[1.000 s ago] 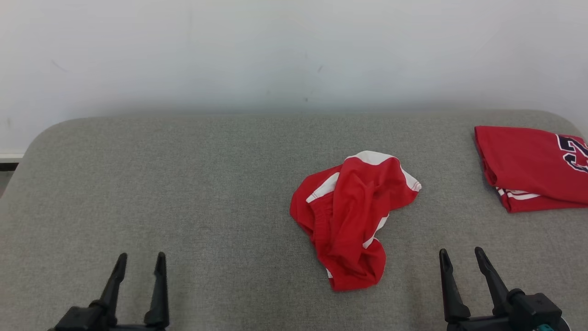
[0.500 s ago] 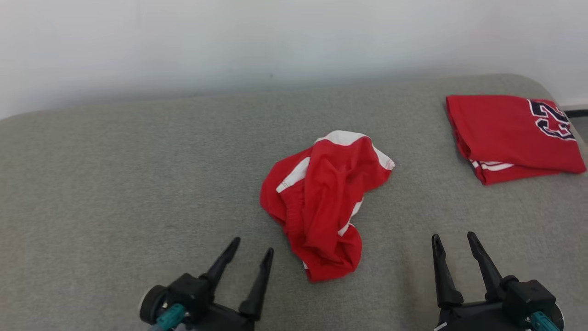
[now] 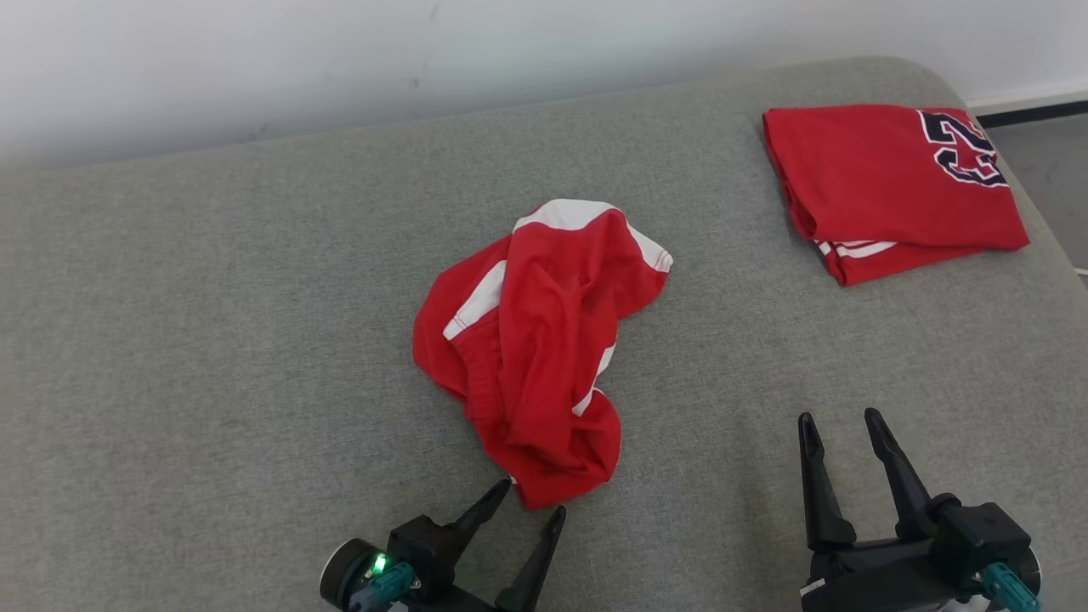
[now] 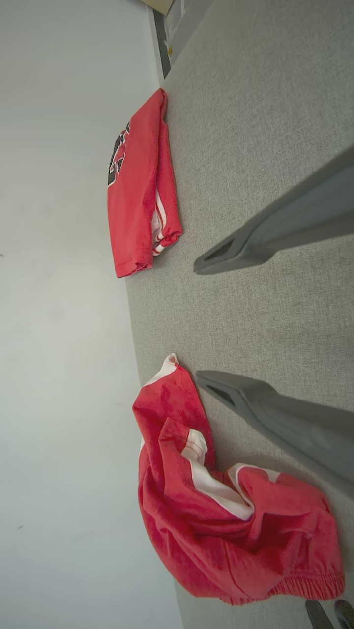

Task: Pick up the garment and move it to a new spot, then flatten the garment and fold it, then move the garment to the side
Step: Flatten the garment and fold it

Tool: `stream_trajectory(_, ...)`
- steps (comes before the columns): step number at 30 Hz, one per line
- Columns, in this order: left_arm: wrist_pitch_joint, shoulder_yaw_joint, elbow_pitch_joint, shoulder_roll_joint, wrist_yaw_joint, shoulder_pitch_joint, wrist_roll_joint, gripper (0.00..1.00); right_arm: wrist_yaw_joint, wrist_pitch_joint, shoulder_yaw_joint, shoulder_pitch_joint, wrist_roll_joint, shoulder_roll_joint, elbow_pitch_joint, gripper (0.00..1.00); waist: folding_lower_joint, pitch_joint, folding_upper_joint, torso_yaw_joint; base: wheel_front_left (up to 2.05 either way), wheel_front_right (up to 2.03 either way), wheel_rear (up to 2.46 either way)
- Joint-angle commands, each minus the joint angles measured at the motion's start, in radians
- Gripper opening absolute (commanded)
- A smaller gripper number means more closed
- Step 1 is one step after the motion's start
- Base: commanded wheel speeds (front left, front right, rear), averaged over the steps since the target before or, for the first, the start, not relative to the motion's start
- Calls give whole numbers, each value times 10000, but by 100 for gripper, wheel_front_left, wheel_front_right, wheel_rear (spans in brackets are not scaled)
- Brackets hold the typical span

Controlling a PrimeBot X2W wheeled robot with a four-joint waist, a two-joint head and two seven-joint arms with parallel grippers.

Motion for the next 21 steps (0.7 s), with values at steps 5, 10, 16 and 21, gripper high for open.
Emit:
stream_trajectory(5,-1,-178,600,-131,10,-463,-268,100,-29,-81,20,-133,-60,3,35,100,-2,157,-1,-200,0,0,0)
stream_trajectory(10,-1,-362,771,-247,10,-744,-519,0,-29,-108,-19,-156,-105,2,49,100,-2,118,-1,-187,0,0,0)
stream_trajectory(16,-1,-11,-228,-347,10,-707,-738,0,-29,-132,-131,86,-16,3,169,100,-2,-224,-1,295,0,0,0)
stream_trajectory(21,0,454,-1462,-160,9,-250,-565,0,-29,-146,-196,255,19,0,281,100,-2,-533,-1,823,0,0,0)
